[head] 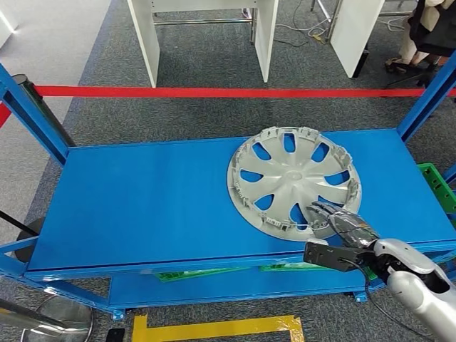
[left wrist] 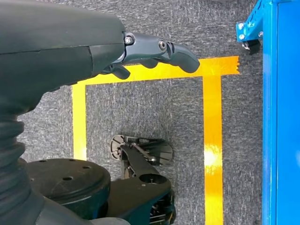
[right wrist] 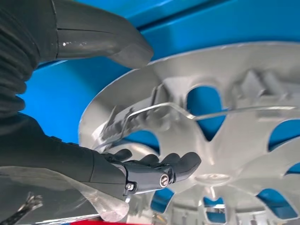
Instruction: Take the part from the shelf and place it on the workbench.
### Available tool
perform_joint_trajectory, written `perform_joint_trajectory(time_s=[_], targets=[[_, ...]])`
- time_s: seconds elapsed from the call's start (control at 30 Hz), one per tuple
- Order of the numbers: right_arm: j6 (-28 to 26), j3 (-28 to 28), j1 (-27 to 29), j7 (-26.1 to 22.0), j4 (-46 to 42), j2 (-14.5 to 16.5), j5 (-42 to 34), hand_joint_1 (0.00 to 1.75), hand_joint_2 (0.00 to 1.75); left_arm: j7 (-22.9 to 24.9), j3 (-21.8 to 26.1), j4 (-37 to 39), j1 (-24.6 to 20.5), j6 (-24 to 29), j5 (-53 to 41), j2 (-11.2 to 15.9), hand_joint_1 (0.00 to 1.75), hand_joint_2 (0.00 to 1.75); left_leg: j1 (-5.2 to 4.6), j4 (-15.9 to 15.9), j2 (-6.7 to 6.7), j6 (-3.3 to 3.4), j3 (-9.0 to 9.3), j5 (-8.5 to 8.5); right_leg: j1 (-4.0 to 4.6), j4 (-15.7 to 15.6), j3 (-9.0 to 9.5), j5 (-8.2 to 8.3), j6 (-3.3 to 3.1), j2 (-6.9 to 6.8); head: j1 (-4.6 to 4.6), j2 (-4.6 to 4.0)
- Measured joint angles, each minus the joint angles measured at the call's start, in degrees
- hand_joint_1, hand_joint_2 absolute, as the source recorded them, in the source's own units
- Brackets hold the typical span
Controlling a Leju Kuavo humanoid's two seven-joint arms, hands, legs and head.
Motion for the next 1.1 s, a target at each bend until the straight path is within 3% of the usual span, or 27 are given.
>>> perform_joint_trajectory(time_s=[0.4, 0.8, 1.1], targets=[[1.12, 3.36, -3.82, 4.04, -1.39, -5.78, 2.97, 0.0, 1.75, 0.46, 0.24, 0.0, 0.05, 0.05, 0.0, 0.17, 0.0, 1.75, -0.02, 0.01, -0.01, 0.0, 0.0, 0.0, -0.02, 0.0, -0.01, 0.0, 0.0, 0.0, -0.01, 0.0], [10.99, 8.42, -7.95, 3.12, -5.22, -12.03, -3.5, 0.0, 1.75, 0.24, 0.56, 0.0, 0.04, -0.7, -0.51, 0.19, 0.0, 1.75, -0.02, 0.02, -0.07, 0.0, -0.01, 0.0, -0.02, -0.01, 0.0, 0.0, 0.01, -0.06, 0.01, 0.0], [11.36, 12.49, -9.45, 3.63, -6.5, -13.08, -3.13, 0.0, 1.75, -0.08, 0.56, 0.0, 0.02, -0.73, -0.98, 0.19, 0.0, 1.75, -0.01, 0.02, -0.07, 0.0, 0.0, 0.0, -0.01, -0.01, 0.01, 0.0, 0.01, -0.06, 0.0, 0.0]])
